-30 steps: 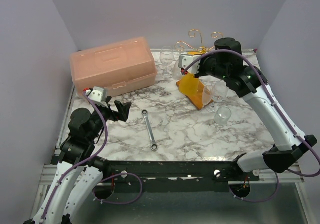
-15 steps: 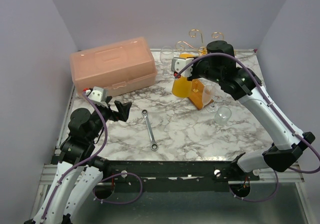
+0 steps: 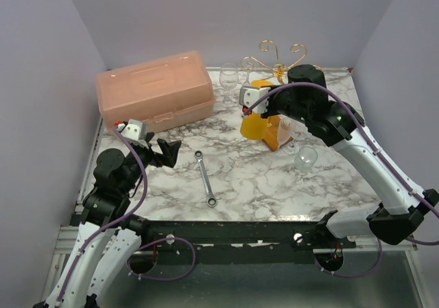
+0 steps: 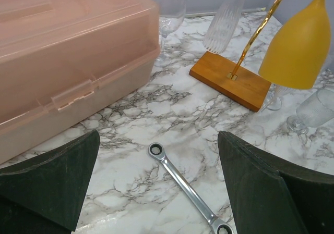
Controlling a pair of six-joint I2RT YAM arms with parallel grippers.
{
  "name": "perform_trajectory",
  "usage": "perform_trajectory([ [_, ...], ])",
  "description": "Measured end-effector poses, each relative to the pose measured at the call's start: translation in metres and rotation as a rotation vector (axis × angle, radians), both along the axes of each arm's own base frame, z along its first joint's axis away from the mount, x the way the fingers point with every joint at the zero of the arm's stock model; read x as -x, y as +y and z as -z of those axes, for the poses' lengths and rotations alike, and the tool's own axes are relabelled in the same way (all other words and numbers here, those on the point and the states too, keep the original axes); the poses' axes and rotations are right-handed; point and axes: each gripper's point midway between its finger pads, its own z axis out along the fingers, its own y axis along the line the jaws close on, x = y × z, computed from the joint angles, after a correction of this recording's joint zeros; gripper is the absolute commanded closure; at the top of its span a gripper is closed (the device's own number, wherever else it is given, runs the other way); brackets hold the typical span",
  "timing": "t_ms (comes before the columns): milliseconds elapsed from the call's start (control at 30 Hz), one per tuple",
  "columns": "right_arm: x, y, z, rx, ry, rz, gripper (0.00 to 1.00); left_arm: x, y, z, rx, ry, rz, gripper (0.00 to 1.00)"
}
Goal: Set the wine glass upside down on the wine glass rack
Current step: Turn the wine glass upside down at the wine rack.
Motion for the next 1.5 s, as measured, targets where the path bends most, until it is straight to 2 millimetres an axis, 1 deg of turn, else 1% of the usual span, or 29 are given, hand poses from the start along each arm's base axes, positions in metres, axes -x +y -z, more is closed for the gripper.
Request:
perform_trajectory([
  [167,0.006,-0.011,0.0,-0.001,-0.012,0.029,0.92,0.0,0.0,0.001,0.0,0.001,0.001,0.02],
  [267,0.006,-0.016,0.001,-0.005,-0.016,0.051,0.81,0.0,0.0,0.001,0.0,0.002,0.0,0.01],
  [333,0.006,-0.018,0.003,-0.007,-0.017,0.065,0.76,0.0,0.0,0.001,0.0,0.002,0.001,0.02],
  [433,0.006,-0.02,0.006,-0.005,-0.015,0.076,0.73,0.0,0.0,0.001,0.0,0.002,0.002,0.01],
  [633,0.006,-0.021,0.006,-0.016,-0.009,0.085,0.69,0.0,0.0,0.001,0.0,0.002,0.003,0.02],
  [667,0.006,-0.021,0.006,-0.018,-0.008,0.085,0.67,0.0,-0.001,0.001,0.0,0.002,0.004,0.02],
  [767,0.007,-0.021,0.007,-0.024,-0.002,0.089,0.66,0.0,-0.001,0.001,0.001,0.002,0.005,0.02],
  [800,0.007,-0.021,0.007,-0.026,-0.001,0.09,0.64,0.0,-0.001,0.001,0.001,0.002,0.005,0.02],
  [1133,0.014,-0.023,0.008,-0.053,0.031,0.096,0.62,0.0,-0.001,0.001,0.001,0.003,0.006,0.02],
  [1433,0.03,-0.021,-0.006,-0.139,0.067,0.071,0.62,0.0,-0.001,0.002,0.001,0.006,0.007,0.02],
  [1500,0.034,-0.02,-0.008,-0.161,0.081,0.059,0.6,0.0,-0.001,0.002,0.001,0.008,0.007,0.01],
])
